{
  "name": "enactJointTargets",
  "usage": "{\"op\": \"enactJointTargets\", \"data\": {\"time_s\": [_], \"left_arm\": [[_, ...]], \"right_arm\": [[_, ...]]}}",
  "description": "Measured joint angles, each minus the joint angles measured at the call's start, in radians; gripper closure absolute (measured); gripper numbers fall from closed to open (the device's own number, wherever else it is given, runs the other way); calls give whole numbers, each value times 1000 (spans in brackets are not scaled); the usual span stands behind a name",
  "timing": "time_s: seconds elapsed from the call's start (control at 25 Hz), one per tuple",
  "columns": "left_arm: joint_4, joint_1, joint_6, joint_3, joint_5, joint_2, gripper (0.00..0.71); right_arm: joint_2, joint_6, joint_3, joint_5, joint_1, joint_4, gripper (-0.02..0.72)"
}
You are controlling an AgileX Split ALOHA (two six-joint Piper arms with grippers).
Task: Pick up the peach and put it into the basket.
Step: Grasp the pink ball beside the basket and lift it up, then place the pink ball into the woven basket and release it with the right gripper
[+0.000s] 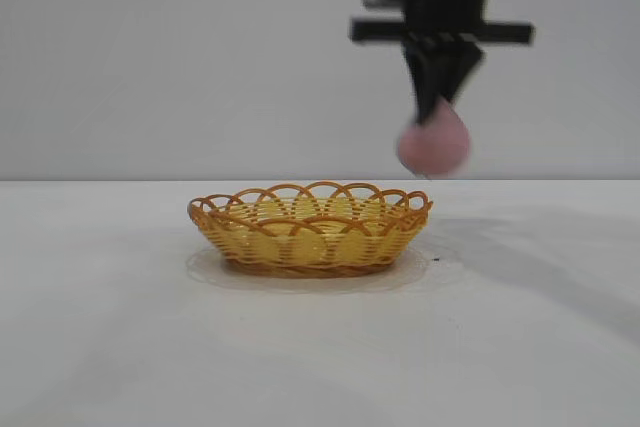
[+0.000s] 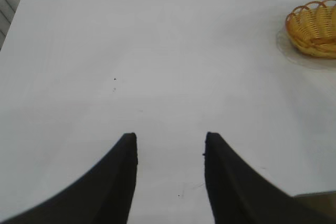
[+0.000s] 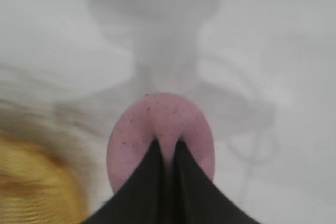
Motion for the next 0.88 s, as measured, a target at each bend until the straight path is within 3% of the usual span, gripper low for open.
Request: {"op": "enactJointTargets", "data": {"time_s": [0.24,0.72,0.76,0.8,0.88], "left_arm": [[57,0,-2,0,0,0,425],[46,0,-10,0,0,0,425],[46,0,-10,0,0,0,425],[46,0,-10,0,0,0,425],[46,0,-10,0,0,0,425]], "right_arm": [[8,-4,0,2,118,11,703],[116,-4,0,20,138,79,703],[117,-4,0,25,140,81,646],[118,-4,0,27,141,81,646],[118,-4,0,36,144,88,577]]}}
